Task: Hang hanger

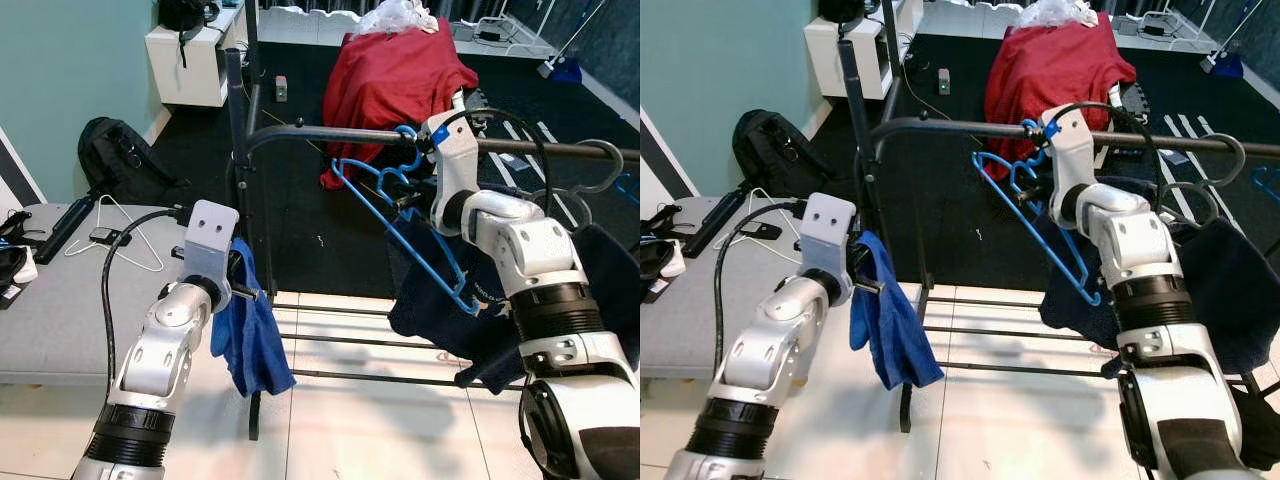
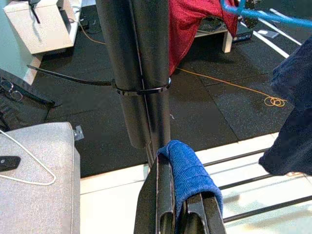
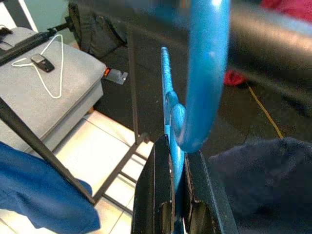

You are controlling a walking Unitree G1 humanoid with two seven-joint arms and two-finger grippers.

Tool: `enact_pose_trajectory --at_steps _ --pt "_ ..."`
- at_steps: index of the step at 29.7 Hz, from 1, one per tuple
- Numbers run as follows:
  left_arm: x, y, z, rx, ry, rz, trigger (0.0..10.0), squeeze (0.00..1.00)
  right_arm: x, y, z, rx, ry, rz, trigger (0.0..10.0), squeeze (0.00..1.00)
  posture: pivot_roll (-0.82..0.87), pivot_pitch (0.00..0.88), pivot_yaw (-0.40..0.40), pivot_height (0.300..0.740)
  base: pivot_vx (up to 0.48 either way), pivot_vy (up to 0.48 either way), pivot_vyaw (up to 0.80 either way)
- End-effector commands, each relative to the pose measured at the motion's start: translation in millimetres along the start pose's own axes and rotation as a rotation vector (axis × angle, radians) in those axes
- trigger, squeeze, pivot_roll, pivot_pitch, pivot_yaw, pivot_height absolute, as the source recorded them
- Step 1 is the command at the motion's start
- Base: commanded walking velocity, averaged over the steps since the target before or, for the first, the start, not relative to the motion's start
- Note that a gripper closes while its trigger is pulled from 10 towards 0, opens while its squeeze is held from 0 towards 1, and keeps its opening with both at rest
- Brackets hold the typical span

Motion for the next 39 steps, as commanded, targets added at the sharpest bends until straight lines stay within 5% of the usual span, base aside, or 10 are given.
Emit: enact_pose_trajectory --at_steps 1,8,20,29,31,35,36,39 --pt "6 0.6 -2.6 -0.002 -0.027 0.013 10.0 0.0 -2 2.5 -0.5 0.004 0.003 -0.01 0.0 0.0 -0.05 0.192 -0.023 0.74 0.0 0.0 0.0" --pt "4 6.2 2.8 -0.04 -0.046 -0.001 10.0 0.0 8 28.8 -22.3 0.014 0.011 -0.001 0.0 0.0 -0.05 0.208 -0.008 0.74 0.0 0.0 0.0" --pt "4 6.8 7.3 -0.064 -0.052 -0.006 10.0 0.0 -2 33.2 -27.0 -0.035 0.029 -0.024 0.0 0.0 -0.04 0.215 0.009 0.74 0.0 0.0 0.0" --pt "0 9.2 7.7 -0.066 -0.043 -0.019 10.0 0.0 -53 34.0 -57.9 0.003 -0.006 -0.148 0.0 0.0 -0.05 0.217 -0.008 0.74 0.0 0.0 0.0" --pt "-4 13.6 6.0 -0.044 -0.003 -0.021 10.0 0.0 -84 33.7 -73.6 0.05 -0.072 -0.199 0.0 0.0 -0.05 0.207 -0.02 0.74 0.0 0.0 0.0" --pt "-4 15.5 2.5 -0.008 0.056 -0.007 10.0 0.0 -95 32.2 -76.0 0.046 -0.098 -0.178 0.0 0.0 -0.04 0.207 -0.031 0.74 0.0 0.0 0.0" --pt "-8 18.2 -6.8 0.059 0.123 0.0 10.0 0.0 -102 30.1 -69.6 -0.028 -0.119 -0.12 10.0 0.0 -0.04 0.21 -0.036 0.74 0.0 0.0 0.0" --pt "-12 23.3 -15.9 0.112 0.143 0.006 10.0 0.0 -105 30.4 -58.5 -0.126 -0.108 -0.058 10.0 0.0 -0.04 0.21 -0.035 0.74 0.0 0.0 0.0"
Point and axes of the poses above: a point about 5 cm out from each wrist's last joint towards the gripper, its own y axis pointing back from the gripper into the wrist, its own x axis along the axis of the wrist's last joint, z = x × y, the point moved 4 cm from there along -y, pointing out of the wrist towards the gripper
